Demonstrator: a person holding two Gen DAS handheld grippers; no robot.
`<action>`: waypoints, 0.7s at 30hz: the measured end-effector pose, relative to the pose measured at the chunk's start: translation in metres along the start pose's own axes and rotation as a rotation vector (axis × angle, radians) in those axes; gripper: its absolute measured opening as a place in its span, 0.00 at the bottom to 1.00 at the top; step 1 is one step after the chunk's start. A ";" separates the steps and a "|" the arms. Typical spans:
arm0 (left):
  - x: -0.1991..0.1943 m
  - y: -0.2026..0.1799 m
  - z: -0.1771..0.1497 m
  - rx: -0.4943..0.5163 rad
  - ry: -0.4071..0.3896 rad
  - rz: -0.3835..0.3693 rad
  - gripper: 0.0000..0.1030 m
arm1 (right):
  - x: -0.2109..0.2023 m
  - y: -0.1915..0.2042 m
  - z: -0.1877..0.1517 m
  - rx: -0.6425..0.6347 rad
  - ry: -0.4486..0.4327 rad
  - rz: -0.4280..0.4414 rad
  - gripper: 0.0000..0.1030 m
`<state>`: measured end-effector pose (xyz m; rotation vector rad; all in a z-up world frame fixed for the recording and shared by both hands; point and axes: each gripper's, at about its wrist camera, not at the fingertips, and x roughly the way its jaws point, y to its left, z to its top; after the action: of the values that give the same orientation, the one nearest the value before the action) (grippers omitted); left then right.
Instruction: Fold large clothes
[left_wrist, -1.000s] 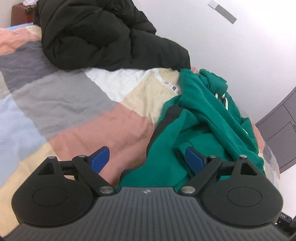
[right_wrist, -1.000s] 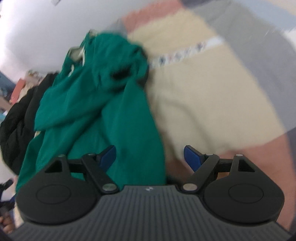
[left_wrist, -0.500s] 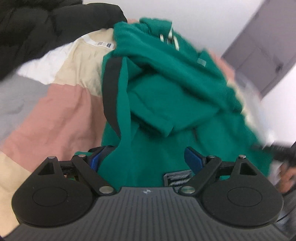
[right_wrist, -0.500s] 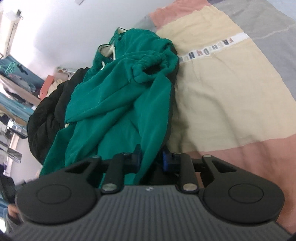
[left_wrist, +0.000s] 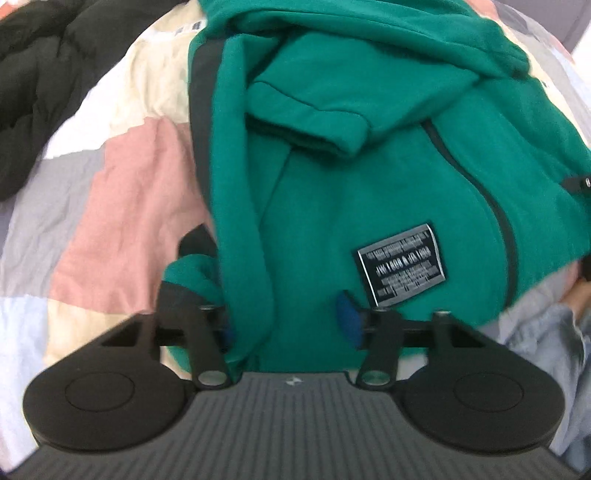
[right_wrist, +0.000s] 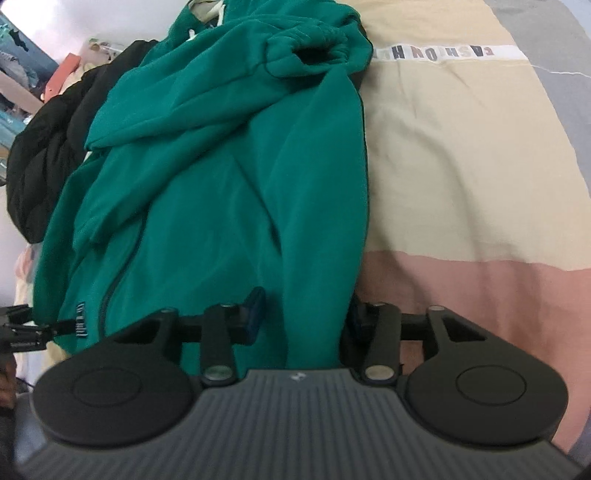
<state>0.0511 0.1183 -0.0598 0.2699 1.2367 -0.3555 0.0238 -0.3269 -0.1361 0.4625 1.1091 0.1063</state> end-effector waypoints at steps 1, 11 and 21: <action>-0.007 0.002 -0.001 -0.014 -0.007 -0.002 0.31 | -0.004 0.000 0.002 -0.004 0.004 0.009 0.21; -0.077 0.077 -0.009 -0.501 -0.222 -0.409 0.08 | -0.095 -0.018 0.035 0.037 -0.150 0.172 0.14; -0.011 0.082 -0.027 -0.595 -0.011 -0.157 0.08 | -0.052 -0.022 0.021 0.008 -0.036 -0.069 0.15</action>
<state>0.0575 0.2049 -0.0570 -0.3404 1.2988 -0.1107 0.0158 -0.3693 -0.0937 0.4319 1.0897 0.0329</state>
